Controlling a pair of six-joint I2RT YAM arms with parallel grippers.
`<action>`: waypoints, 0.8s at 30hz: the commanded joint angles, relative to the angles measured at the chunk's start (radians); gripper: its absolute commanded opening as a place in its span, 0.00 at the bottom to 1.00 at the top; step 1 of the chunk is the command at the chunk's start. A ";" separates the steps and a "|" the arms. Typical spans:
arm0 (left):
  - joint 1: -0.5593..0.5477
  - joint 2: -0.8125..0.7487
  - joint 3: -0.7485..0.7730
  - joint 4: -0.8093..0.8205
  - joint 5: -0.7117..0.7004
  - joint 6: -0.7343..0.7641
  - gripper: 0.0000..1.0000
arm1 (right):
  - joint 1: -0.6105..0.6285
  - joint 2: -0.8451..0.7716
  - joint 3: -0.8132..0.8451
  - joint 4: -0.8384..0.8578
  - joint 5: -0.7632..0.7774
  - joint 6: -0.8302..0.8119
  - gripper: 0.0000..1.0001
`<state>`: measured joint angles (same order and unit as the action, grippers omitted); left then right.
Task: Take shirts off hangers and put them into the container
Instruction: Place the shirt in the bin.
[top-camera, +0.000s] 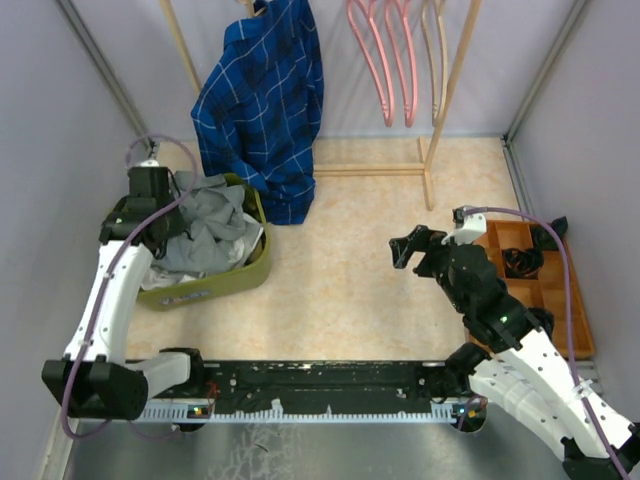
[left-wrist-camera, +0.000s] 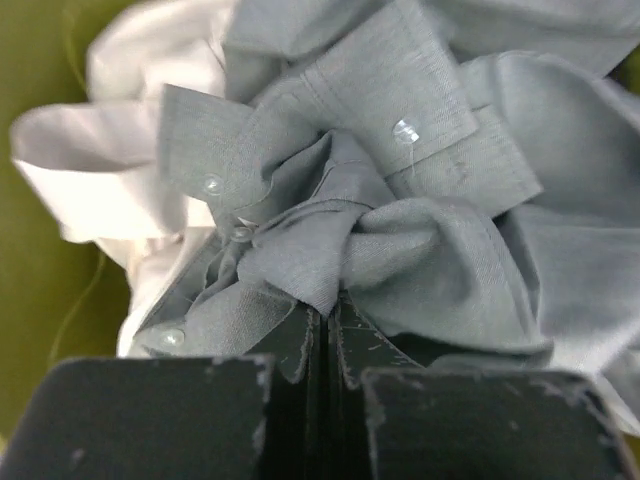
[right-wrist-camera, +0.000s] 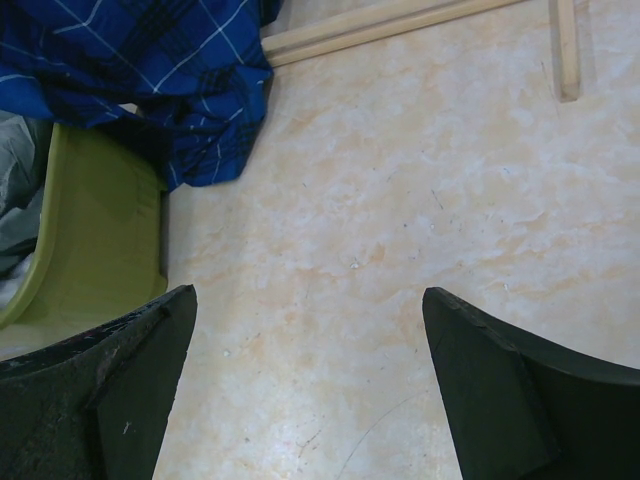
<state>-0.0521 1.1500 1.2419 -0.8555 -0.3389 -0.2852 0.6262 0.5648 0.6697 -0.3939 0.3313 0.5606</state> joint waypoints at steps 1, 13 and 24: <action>0.007 0.083 -0.170 0.107 0.061 -0.002 0.02 | 0.003 -0.003 0.036 0.031 0.014 -0.005 0.95; 0.006 0.152 -0.125 0.008 0.203 0.015 0.46 | 0.003 -0.008 0.032 0.023 0.022 -0.013 0.95; 0.065 0.085 0.081 0.111 0.101 0.054 0.85 | 0.003 -0.014 0.034 0.021 0.024 -0.013 0.96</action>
<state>-0.0299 1.2148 1.2987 -0.8219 -0.2161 -0.2569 0.6262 0.5629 0.6697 -0.3977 0.3363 0.5594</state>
